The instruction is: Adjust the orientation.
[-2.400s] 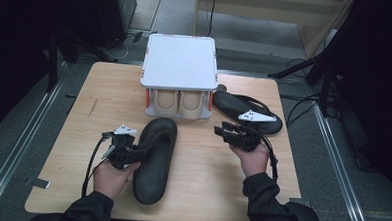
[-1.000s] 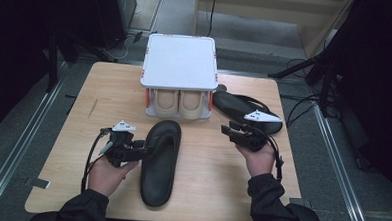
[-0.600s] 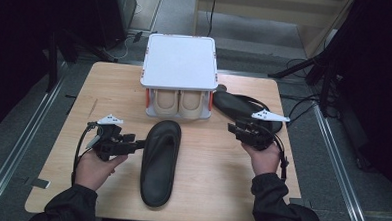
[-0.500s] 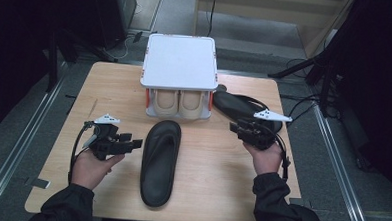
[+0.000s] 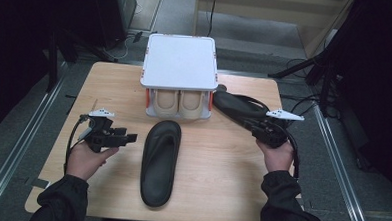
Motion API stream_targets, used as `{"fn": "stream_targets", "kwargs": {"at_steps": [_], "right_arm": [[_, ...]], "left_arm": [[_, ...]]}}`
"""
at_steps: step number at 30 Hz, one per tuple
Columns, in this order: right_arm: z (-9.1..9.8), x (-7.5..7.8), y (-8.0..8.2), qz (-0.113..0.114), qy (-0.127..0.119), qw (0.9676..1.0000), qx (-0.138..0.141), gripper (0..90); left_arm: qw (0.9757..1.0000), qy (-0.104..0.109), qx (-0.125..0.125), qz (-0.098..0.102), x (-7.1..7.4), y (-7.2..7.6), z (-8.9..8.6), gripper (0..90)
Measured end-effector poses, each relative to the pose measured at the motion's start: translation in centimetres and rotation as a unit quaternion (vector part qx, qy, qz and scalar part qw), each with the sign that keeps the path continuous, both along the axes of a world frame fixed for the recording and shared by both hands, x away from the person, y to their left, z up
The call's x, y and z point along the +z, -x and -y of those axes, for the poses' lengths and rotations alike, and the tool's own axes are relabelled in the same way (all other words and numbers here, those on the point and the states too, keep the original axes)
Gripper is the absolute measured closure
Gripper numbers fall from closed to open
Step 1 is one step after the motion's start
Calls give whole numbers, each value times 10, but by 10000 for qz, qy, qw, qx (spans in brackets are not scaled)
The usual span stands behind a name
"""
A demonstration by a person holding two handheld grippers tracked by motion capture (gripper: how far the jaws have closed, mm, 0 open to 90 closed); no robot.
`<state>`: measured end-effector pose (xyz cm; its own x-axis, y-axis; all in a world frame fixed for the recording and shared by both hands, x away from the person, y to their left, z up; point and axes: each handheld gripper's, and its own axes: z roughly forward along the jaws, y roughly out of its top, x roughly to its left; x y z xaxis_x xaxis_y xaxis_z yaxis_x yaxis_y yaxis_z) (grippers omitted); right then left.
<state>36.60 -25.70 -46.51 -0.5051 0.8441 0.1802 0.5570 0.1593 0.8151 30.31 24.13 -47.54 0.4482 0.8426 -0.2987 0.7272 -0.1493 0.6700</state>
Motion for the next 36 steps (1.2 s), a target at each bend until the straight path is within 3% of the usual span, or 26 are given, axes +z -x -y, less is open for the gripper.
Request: {"fn": "stream_targets", "kwargs": {"at_steps": [6,14,17,25,33,36], "right_arm": [[7,-15,-12,-126,-18,9995,-280,900],[6,-39,-31,-393,152,9983,-415,900],[6,-46,-35,-467,99,9980,-421,900],[8,-61,-49,-622,365,9959,-551,900],[17,-61,-56,-698,346,9943,-734,900],[23,-61,-60,-684,337,9935,-843,900]], "left_arm": [[10000,9,92,-6,0,-8,-6,435],[9999,62,51,112,1,-11,-9,444],[9998,79,99,153,2,-9,-11,444],[9995,144,225,145,0,-5,-19,442],[9993,156,298,142,0,-1,-22,439],[9990,184,326,228,1,0,-24,438]]}}
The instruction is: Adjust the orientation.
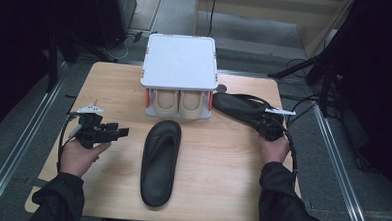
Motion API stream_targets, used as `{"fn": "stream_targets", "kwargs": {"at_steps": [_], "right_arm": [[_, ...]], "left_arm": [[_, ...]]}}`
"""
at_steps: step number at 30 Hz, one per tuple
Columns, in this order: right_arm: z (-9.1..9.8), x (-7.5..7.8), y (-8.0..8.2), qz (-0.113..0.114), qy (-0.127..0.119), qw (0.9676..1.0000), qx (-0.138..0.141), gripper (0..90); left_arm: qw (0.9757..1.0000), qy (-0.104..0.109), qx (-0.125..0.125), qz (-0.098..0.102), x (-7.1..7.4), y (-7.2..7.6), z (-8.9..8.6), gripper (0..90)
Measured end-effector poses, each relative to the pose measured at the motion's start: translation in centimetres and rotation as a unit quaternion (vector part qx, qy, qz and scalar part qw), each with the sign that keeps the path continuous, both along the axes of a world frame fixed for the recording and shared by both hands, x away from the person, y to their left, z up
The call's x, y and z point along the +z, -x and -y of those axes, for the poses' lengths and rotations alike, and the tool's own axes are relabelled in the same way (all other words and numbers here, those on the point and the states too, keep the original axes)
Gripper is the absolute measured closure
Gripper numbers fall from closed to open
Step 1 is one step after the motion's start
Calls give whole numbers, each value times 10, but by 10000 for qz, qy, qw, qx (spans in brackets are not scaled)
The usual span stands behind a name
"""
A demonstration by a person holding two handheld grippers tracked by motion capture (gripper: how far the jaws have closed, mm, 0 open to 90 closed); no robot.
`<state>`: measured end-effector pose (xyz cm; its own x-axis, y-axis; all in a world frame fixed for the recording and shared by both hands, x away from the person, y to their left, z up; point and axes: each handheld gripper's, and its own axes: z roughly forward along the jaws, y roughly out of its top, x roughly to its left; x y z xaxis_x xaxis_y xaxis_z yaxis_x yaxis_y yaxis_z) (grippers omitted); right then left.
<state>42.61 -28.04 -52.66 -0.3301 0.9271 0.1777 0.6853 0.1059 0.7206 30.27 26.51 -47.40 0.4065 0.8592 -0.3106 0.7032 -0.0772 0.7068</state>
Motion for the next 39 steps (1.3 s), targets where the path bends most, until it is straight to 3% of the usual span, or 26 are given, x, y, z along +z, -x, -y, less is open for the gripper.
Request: {"fn": "stream_targets", "kwargs": {"at_steps": [13,23,28,35,39], "right_arm": [[24,-2,-18,-139,-60,9991,-390,900],[29,0,-29,-158,-50,9986,-507,900],[22,9,-24,-149,-96,9993,-334,900],[3,30,-16,130,-282,9995,-8,900],[-14,37,-17,199,-247,9992,246,900]], "left_arm": [[10000,-32,79,-51,-1,4,-4,438],[9998,-165,145,-29,-1,11,-5,434],[9998,-100,155,41,1,14,-6,428],[9999,-92,112,-41,-1,14,-5,423],[9998,-122,47,-156,-3,15,-5,421]]}}
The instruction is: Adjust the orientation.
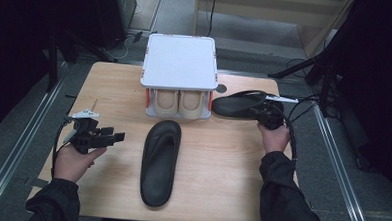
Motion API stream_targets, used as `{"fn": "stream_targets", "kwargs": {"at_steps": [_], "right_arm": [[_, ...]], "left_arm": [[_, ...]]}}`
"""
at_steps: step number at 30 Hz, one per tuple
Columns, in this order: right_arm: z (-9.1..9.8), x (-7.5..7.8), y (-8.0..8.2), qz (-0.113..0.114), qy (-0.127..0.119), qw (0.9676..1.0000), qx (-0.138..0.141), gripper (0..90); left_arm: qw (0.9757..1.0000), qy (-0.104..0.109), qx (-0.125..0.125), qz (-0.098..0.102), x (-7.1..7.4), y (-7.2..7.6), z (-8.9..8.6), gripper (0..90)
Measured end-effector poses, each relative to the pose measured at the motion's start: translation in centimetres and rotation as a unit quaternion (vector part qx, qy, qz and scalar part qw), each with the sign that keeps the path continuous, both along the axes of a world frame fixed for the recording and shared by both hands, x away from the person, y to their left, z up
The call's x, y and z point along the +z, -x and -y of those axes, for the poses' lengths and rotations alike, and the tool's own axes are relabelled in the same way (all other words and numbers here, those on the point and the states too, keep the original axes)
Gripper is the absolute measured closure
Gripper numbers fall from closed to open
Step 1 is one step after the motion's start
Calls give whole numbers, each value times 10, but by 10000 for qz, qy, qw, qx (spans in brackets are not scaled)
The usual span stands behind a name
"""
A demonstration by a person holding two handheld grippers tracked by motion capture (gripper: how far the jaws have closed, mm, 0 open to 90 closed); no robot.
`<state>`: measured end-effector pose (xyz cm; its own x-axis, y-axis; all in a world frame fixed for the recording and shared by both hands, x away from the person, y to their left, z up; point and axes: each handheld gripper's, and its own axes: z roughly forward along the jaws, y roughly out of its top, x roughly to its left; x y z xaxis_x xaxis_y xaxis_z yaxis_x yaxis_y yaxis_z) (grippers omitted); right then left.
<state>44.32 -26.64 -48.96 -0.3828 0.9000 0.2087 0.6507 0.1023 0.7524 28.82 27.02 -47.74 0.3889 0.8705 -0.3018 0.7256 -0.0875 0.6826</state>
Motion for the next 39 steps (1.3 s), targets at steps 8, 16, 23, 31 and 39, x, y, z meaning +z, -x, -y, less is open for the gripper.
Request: {"fn": "stream_targets", "kwargs": {"at_steps": [8,16,23,31,39], "right_arm": [[-31,-1,-13,-99,-23,9995,307,900],[-52,-14,-22,-63,66,9997,237,900],[-53,-18,-24,-94,124,9998,81,900],[-47,-16,-20,-231,146,9996,116,900],[-44,-17,-11,-336,205,9990,195,900]], "left_arm": [[9999,81,19,-73,-3,4,-1,421],[9999,60,75,-113,-5,8,-4,421],[9999,23,-23,-151,-7,6,0,421],[9998,21,-86,-150,-7,1,5,421],[9997,33,-199,-132,-6,-7,9,421]]}}
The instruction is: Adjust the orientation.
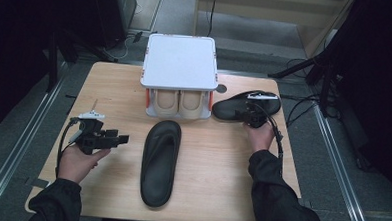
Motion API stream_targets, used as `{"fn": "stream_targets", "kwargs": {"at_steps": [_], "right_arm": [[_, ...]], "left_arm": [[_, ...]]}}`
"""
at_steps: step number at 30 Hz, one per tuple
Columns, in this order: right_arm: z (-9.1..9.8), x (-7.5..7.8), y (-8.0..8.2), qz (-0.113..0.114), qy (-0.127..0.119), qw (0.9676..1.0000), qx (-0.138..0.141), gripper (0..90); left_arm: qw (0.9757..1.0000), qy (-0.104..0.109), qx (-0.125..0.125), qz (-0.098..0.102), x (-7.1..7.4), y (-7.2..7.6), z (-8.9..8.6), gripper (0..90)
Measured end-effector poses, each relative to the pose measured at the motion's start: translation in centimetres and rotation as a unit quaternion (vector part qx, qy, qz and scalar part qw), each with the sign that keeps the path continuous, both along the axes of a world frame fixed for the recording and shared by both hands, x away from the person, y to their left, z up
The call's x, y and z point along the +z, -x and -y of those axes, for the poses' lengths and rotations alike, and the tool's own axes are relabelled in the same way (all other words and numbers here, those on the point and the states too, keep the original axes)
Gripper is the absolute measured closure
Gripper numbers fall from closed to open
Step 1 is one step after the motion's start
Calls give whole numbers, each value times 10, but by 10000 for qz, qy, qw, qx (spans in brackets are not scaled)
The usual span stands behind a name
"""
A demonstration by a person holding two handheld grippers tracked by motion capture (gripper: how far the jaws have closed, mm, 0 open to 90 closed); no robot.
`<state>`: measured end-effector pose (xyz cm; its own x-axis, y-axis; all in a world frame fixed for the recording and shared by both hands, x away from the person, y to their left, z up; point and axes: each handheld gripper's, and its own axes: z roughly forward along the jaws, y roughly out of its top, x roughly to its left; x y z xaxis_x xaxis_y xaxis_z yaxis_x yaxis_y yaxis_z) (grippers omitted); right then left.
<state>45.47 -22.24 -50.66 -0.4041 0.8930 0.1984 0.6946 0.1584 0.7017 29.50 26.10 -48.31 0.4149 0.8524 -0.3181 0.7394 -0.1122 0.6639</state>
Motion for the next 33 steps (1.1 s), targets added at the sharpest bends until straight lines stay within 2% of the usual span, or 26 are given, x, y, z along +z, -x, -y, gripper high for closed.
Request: {"fn": "stream_targets", "kwargs": {"at_steps": [5,8,10,17,21,27,33], "right_arm": [[5,-1,4,-37,83,9999,-61,900],[0,7,7,239,164,9996,39,900],[-2,10,7,311,105,9995,32,900],[-5,5,-5,200,84,9998,-26,900],[-11,0,-10,119,167,9998,1,900],[-10,-2,-8,21,172,9998,-19,900],[-3,-2,-2,-35,99,9999,-11,900]], "left_arm": [[10000,5,-76,13,1,-5,4,420],[9999,-1,-108,27,1,-8,6,420],[9999,-19,-118,12,0,-9,7,421],[10000,-17,-36,-39,-2,-2,3,421],[10000,-11,76,-30,-1,5,-3,421],[9999,41,137,-13,-1,5,-6,420],[10000,32,39,-16,-1,-1,-3,420]]}}
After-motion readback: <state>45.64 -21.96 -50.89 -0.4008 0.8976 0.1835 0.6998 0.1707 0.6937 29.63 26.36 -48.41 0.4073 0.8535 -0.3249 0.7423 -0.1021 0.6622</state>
